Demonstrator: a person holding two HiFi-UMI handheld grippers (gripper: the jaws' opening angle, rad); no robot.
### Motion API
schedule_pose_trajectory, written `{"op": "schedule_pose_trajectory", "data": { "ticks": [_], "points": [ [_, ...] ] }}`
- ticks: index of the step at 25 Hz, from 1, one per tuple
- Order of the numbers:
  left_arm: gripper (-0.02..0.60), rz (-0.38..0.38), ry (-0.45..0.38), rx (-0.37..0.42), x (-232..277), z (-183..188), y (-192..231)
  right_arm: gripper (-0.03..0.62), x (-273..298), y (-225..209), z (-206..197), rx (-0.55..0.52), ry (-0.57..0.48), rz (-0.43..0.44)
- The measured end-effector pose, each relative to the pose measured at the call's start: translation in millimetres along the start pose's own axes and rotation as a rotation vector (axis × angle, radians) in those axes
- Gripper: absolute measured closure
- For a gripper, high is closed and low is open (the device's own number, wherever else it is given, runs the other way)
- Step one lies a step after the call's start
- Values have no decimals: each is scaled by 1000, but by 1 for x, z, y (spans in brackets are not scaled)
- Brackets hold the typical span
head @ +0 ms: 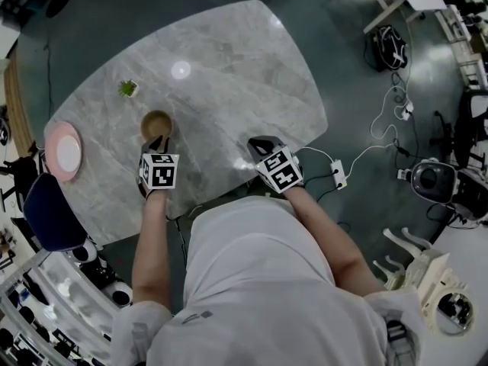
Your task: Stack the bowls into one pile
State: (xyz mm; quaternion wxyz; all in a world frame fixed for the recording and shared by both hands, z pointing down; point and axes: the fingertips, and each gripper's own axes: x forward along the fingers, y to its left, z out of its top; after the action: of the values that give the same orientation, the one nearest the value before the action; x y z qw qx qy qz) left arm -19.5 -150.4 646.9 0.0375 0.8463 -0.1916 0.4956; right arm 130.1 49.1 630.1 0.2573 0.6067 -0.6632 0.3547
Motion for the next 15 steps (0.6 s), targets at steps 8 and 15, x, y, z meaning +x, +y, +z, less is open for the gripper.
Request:
{"op": "schedule_pose_trajectory", "data": {
  "ticks": [8, 15],
  "points": [
    [577, 24, -70, -126, -42, 1, 4, 585, 2, 16, 38, -40, -71, 96],
    [578, 47, -165, -213, -87, 6, 13, 585, 0, 44, 87, -115, -147, 191]
  ]
}}
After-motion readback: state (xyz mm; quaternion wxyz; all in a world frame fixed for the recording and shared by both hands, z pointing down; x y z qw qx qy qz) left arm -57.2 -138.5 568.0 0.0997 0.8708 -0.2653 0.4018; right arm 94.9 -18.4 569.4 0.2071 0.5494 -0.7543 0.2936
